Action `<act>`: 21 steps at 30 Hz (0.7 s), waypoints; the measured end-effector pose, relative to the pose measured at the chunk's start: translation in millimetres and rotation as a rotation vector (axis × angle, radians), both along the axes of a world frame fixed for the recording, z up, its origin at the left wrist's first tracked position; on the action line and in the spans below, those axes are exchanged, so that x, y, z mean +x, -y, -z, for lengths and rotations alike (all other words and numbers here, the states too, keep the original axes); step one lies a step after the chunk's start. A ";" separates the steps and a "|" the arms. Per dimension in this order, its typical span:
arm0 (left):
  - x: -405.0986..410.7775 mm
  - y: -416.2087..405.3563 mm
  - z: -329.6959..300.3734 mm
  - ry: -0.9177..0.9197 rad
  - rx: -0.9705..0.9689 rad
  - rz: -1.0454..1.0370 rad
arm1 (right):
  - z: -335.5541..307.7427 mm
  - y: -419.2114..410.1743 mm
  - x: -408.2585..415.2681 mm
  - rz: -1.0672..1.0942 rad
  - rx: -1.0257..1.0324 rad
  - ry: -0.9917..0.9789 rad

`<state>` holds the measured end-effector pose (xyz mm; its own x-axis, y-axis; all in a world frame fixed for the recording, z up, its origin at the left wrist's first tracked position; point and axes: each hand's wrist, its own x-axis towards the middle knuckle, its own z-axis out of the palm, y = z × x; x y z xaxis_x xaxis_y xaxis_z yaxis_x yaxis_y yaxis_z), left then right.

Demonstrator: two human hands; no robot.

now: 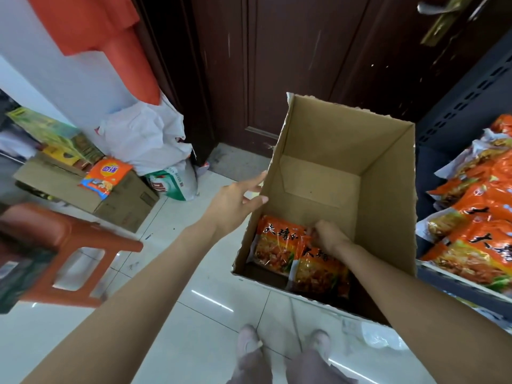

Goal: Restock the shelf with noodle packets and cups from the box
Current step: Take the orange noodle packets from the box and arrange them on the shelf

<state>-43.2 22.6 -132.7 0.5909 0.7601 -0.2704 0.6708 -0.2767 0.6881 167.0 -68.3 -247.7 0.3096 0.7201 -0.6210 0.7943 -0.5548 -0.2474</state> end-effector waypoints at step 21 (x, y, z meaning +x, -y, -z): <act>2.4 2.6 0.2 -0.004 -0.027 -0.041 | 15.1 -20.1 -4.6 0.032 -0.054 -0.024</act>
<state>-40.8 19.9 -132.8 0.5583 0.7760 -0.2933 0.6837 -0.2301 0.6926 162.4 -48.2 -262.8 0.3164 0.6757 -0.6658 0.7705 -0.5925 -0.2352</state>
